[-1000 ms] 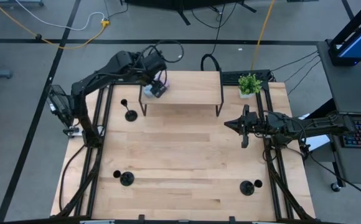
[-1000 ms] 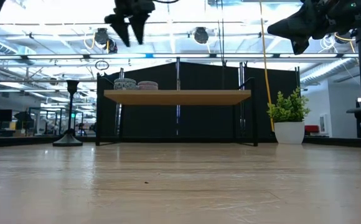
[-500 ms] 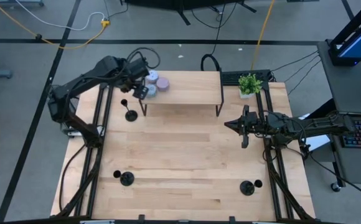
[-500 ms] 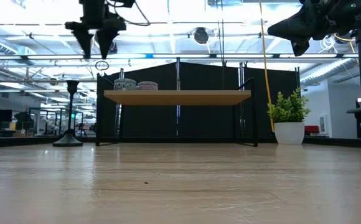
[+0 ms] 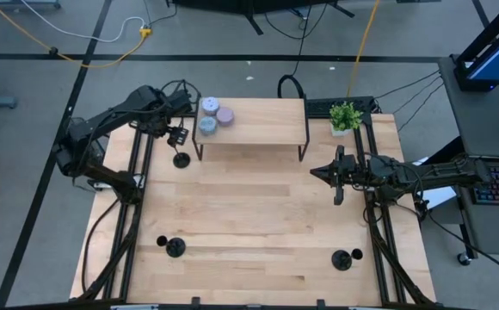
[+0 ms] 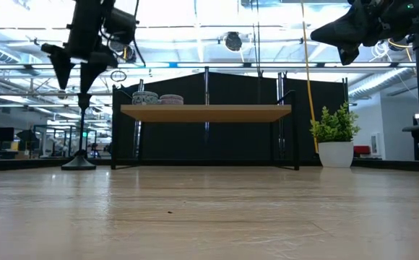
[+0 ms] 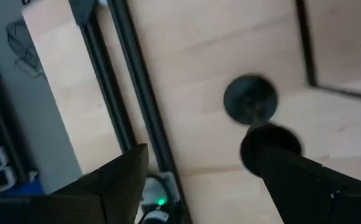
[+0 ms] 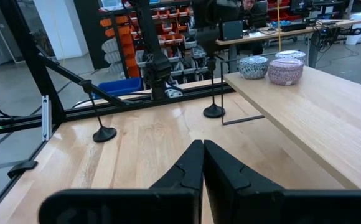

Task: Pick & Place candle stick holders
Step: Put the top black candle holder on the shelf

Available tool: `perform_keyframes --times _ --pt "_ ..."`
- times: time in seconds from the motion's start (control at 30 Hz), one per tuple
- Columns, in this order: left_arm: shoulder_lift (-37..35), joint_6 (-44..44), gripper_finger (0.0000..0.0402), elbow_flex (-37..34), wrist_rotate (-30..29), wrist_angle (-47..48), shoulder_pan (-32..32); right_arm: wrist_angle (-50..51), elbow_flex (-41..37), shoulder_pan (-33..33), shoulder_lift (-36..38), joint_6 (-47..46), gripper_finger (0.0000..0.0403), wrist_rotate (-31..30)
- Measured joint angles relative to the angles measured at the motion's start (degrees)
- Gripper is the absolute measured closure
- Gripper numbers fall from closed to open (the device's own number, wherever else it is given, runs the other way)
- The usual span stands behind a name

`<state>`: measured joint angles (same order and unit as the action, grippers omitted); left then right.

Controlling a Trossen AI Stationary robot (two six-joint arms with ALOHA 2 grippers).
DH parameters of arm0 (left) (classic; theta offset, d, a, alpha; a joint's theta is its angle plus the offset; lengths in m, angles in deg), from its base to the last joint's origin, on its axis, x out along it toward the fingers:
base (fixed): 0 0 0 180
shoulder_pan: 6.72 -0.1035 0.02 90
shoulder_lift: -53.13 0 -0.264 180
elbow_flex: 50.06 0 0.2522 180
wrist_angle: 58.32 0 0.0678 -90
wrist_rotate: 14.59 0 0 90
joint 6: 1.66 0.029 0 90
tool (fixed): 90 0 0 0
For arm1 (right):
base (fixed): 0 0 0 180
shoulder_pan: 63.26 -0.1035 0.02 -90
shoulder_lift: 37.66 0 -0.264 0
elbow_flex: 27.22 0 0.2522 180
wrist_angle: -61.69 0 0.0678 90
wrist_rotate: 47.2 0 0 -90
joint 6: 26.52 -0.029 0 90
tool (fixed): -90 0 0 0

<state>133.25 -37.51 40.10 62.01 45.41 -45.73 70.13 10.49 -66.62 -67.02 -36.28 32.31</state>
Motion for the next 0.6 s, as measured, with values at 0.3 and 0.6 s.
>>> perform_keyframes --times 0.3,0.6 --pt "-0.03 1.90 0.0103 -2.05 0.15 -2.75 -1.87 -0.02 0.00 0.00 0.00 -0.02 0.0399 0.00" --pt "0.27 4.33 0.0116 -2.05 3.55 -4.67 -1.90 -0.02 0.00 0.00 0.00 -0.02 0.0399 -0.02"
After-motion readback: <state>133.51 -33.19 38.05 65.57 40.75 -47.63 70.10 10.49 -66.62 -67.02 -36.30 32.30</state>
